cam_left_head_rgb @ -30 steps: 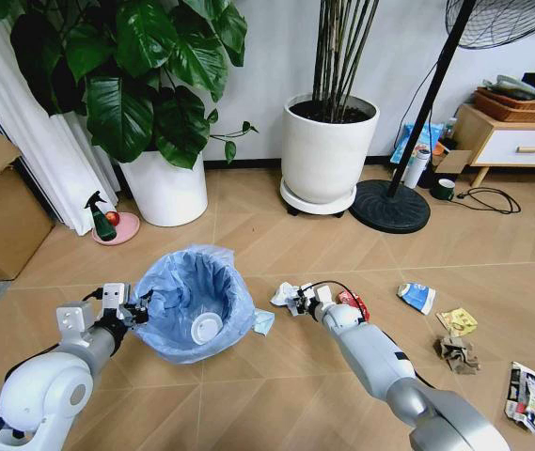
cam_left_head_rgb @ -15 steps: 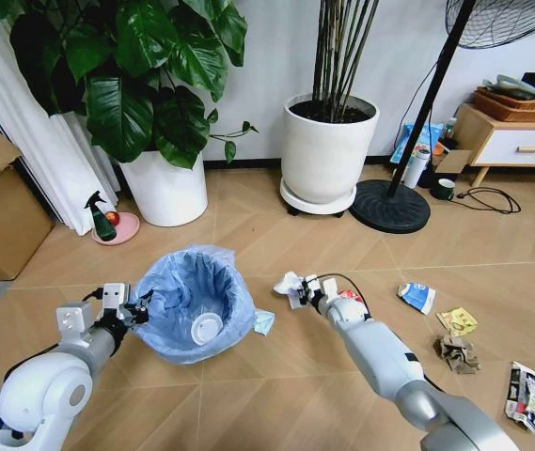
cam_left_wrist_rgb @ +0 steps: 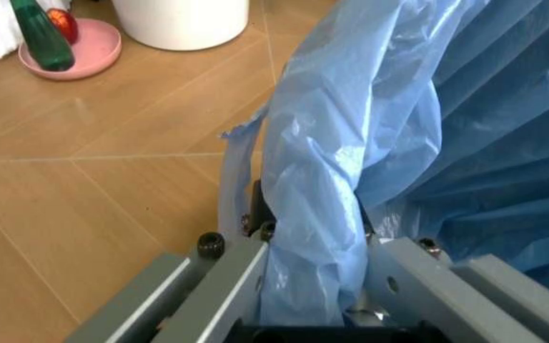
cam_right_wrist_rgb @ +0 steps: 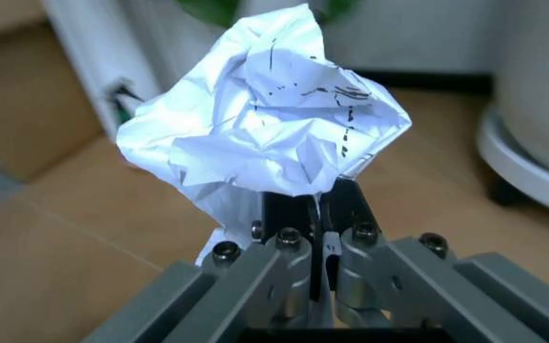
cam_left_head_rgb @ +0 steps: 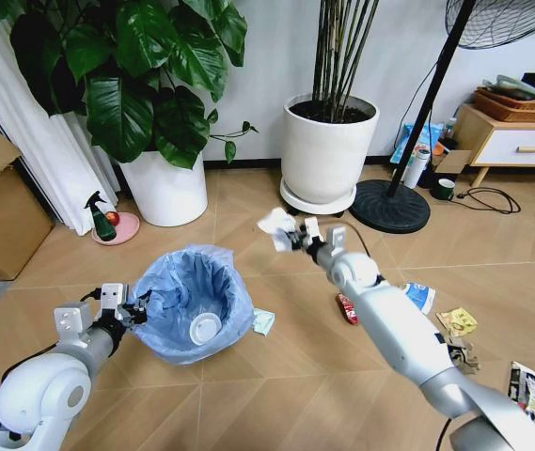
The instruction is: Pick up the trash bin and place the garbage on the floor into it.
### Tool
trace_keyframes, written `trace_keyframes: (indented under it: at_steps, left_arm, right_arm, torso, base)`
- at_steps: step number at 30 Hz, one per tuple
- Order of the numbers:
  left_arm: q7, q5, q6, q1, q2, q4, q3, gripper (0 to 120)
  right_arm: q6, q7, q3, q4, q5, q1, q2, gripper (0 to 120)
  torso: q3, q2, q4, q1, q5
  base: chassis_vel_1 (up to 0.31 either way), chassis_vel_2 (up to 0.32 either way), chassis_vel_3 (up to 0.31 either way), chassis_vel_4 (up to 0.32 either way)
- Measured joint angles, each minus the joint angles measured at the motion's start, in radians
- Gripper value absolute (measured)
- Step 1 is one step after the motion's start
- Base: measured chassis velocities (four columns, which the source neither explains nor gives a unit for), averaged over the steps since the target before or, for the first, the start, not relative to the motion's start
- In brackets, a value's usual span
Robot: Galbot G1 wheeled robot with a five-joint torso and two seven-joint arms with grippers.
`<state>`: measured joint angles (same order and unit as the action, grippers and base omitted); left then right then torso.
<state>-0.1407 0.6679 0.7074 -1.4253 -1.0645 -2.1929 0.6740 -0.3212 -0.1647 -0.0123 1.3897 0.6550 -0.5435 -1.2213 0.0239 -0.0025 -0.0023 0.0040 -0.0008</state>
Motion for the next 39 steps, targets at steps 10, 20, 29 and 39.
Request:
trace_keyframes:
  at_steps: [10, 20, 29, 39]
  left_arm:
    - [-0.001, -0.001, 0.001, 0.005, -0.001, 0.017, -0.007, 0]
    - [-0.001, -0.004, 0.001, 0.011, -0.002, 0.024, -0.014, 0]
    - [-0.001, -0.001, 0.002, 0.022, -0.001, 0.03, -0.01, 0]
    - [0.0, 0.001, 0.002, 0.026, 0.0, 0.034, -0.011, 0]
  right_arm:
    - [-0.07, -0.036, -0.132, 0.314, 0.181, 0.048, 0.135, 0]
    - [-0.094, -0.058, -0.312, 0.483, 0.279, 0.116, 0.22, 0]
    - [-0.095, -0.06, -0.404, 0.516, 0.275, 0.113, 0.247, 0]
    - [-0.094, -0.06, -0.416, 0.52, 0.214, 0.101, 0.254, 19]
  torso:
    - [0.0, 0.0, 0.0, 0.0, -0.0001]
    - [0.0, 0.0, 0.0001, 0.0, -0.0002]
    - [0.0, 0.0, 0.0, 0.0, 0.0001]
    - [0.0, 0.0, 0.0, 0.0, -0.0001]
  base:
    - [0.0, 0.0, 0.0, 0.0]
    - [0.0, 0.0, 0.0, 0.0]
    - [0.0, 0.0, 0.0, 0.0]
    - [0.0, 0.0, 0.0, 0.0]
